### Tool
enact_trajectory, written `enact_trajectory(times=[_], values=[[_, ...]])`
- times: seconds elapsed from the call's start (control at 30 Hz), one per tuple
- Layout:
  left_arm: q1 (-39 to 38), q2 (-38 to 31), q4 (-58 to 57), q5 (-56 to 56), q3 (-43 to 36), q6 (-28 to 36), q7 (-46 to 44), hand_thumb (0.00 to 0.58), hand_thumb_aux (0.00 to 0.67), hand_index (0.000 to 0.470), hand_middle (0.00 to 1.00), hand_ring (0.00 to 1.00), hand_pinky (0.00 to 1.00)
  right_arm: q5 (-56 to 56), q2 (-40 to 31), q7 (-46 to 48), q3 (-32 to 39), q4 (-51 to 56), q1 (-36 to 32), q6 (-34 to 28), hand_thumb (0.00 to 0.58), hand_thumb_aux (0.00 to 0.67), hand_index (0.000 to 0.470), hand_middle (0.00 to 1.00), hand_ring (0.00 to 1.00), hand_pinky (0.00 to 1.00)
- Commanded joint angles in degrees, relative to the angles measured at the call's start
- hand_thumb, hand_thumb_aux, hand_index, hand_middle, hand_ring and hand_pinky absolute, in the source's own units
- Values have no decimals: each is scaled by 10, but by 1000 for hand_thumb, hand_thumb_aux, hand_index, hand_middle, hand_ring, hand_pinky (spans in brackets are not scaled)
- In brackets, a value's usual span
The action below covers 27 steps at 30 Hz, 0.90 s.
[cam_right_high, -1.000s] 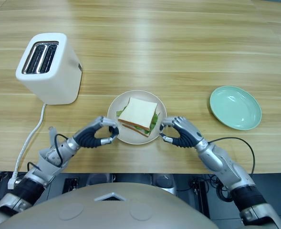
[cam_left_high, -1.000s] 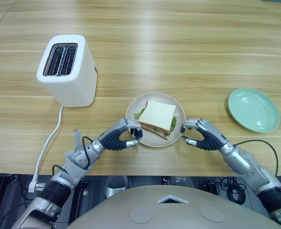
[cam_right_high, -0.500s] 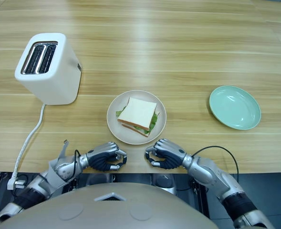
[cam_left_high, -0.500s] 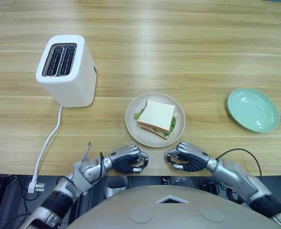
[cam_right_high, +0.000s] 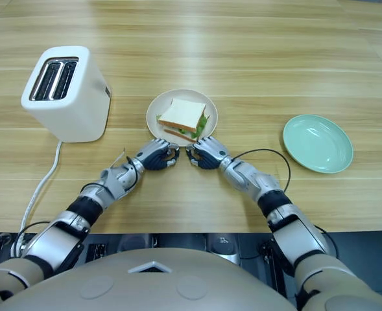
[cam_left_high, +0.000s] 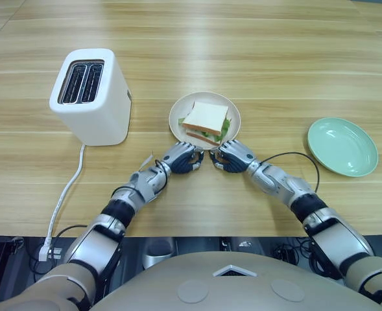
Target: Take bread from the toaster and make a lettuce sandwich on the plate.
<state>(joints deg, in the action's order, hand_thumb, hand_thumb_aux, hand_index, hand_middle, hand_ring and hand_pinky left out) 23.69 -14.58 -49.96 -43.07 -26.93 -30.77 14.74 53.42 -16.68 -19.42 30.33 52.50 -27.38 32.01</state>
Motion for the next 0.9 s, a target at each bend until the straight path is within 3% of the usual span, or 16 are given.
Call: enact_trajectory(times=[0.03,0.3,0.4,0.5,0.53,0.57,0.6,0.63,0.73,0.9], values=[[43,23,-105,-2,-12,30,20,580,670,460,1000,1000,1000,-15,35,24,10,130,-34,-61,580,670,460,1000,1000,1000],[112,71,-223,56,23,47,29,580,670,460,1000,1000,1000,-73,81,27,-3,218,-85,-104,580,670,460,1000,1000,1000],[115,71,-221,69,29,20,35,580,670,460,1000,1000,1000,-85,85,13,-1,221,-86,-99,580,670,460,1000,1000,1000],[105,67,-192,93,43,-58,54,580,670,460,1000,1000,1000,-102,76,-8,-3,199,-80,-36,580,670,460,1000,1000,1000],[96,68,-178,114,55,-95,47,520,455,312,141,141,141,-116,70,-15,-11,185,-74,3,541,497,341,812,812,812],[85,70,-158,144,72,-134,31,0,0,0,0,0,0,-143,64,-10,-27,163,-64,51,363,260,179,125,125,125],[73,71,-135,175,88,-172,16,0,0,0,0,0,0,-170,58,-9,-44,141,-53,96,66,39,27,0,0,0],[56,71,-97,219,107,-207,-6,0,0,0,0,0,0,-208,49,-11,-71,111,-39,142,0,0,0,0,0,0],[24,68,-8,330,157,-248,-54,0,0,0,0,0,0,-308,40,-13,-149,54,-14,209,0,0,0,0,0,0],[14,74,27,435,237,-234,-87,0,0,0,0,0,0,-390,51,-13,-229,26,3,222,0,0,0,0,0,0]])
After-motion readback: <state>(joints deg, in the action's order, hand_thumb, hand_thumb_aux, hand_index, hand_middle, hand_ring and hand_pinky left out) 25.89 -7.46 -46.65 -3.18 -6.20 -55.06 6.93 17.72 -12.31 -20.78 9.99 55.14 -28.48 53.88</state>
